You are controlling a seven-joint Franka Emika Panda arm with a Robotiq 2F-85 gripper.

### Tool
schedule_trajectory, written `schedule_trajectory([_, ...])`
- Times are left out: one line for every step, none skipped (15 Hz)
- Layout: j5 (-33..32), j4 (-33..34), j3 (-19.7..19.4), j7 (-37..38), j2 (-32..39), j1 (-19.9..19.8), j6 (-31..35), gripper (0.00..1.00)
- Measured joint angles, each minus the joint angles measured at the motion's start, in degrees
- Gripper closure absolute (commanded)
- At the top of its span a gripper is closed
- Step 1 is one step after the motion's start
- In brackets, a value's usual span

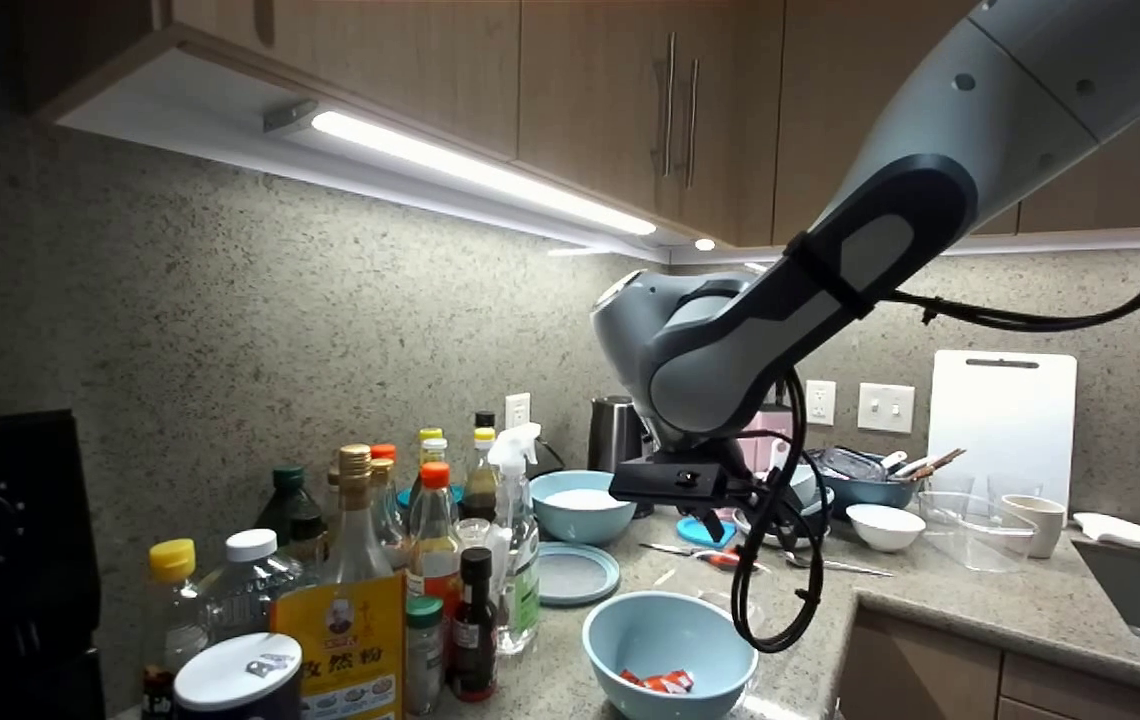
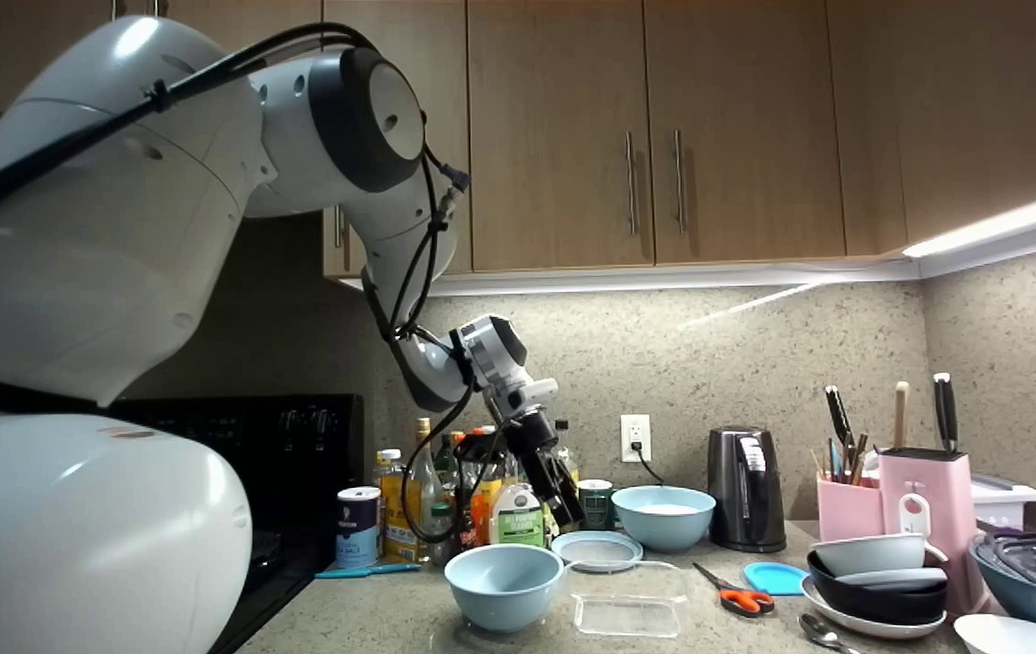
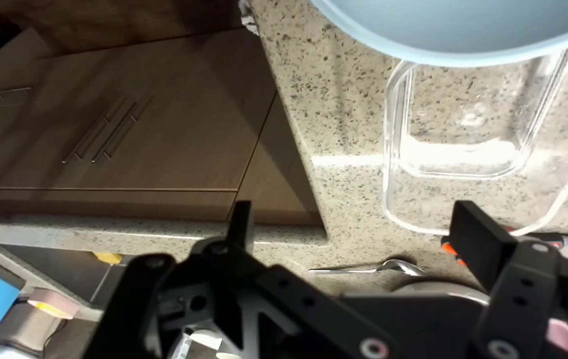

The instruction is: Pour the contents in the lunch box into the blue bowl

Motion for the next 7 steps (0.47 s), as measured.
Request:
schedule_trajectory([-0.2, -0.3, 0.2, 0.9, -0.6, 0.1, -0.4, 0.00])
schedule_trajectory([-0.3, -0.4, 0.2, 1.1, -0.8, 0.2, -0.5, 0.00])
schedule_trajectory([-0.4, -0.5, 0.1, 1.2, -0.8, 0.1, -0.5, 0.00])
schedule_trajectory([-0.5, -0.6, 0.1, 1.2, -0.8, 0.1, -0.5, 0.00])
schedule_trajectory([-0.5, -0.7, 0.0, 1.2, -0.8, 0.1, -0.5, 0.00])
schedule_trajectory([-0.5, -0.7, 0.0, 1.2, -0.8, 0.1, -0.5, 0.00])
schedule_trajectory([-0.5, -0.7, 0.0, 1.2, -0.8, 0.1, -0.5, 0.00])
